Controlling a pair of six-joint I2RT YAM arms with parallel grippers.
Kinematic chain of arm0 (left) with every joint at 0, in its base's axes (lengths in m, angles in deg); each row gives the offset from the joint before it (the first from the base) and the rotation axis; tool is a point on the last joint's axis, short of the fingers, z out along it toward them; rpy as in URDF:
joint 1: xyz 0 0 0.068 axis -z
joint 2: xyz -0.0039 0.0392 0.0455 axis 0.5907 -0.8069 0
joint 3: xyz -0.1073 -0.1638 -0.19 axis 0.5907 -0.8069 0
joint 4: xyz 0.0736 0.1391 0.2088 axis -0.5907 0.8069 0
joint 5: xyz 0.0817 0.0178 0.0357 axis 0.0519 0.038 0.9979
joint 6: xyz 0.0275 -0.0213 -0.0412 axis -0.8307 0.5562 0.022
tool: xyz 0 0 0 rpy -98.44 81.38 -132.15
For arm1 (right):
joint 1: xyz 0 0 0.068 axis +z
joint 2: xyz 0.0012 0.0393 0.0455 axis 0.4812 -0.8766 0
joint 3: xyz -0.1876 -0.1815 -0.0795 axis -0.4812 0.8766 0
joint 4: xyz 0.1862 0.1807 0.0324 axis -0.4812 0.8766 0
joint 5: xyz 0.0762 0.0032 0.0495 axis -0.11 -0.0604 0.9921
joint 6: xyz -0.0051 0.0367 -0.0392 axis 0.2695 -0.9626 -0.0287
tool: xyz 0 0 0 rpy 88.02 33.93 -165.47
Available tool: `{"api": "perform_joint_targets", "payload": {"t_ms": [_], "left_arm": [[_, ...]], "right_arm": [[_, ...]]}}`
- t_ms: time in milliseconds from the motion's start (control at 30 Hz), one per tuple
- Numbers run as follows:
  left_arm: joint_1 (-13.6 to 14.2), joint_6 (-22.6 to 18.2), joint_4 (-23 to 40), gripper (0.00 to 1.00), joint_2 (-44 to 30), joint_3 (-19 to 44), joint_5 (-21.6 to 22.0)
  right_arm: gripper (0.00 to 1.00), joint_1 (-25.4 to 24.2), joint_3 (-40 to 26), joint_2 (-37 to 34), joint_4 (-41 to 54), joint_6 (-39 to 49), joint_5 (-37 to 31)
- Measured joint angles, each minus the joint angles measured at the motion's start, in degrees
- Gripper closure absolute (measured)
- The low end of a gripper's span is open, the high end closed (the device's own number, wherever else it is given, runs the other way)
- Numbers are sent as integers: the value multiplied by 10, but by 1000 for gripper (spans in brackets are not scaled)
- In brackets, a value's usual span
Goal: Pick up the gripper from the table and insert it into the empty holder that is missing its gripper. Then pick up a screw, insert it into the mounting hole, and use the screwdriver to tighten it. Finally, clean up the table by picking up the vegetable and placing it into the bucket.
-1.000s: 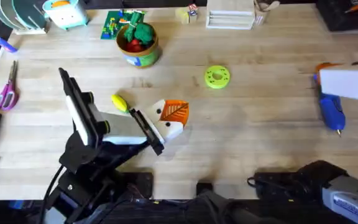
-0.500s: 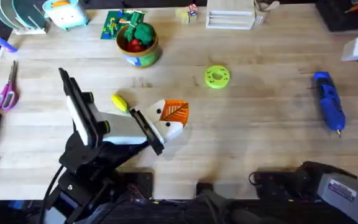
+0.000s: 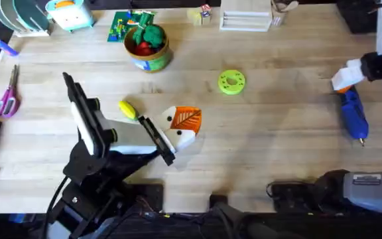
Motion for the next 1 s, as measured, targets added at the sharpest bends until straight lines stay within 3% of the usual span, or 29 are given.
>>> {"api": "perform_joint_targets", "payload": {"t_ms": [333, 700, 1000], "left_arm": [[0, 0, 0, 983, 0, 0, 0], [0, 0, 0, 983, 0, 0, 0], [0, 0, 0, 983, 0, 0, 0]], "right_arm": [[9, -16, 0, -99, -40, 69, 24], [9, -86, 0, -128, -62, 79, 129], [11, -96, 0, -160, -83, 86, 149]]}}
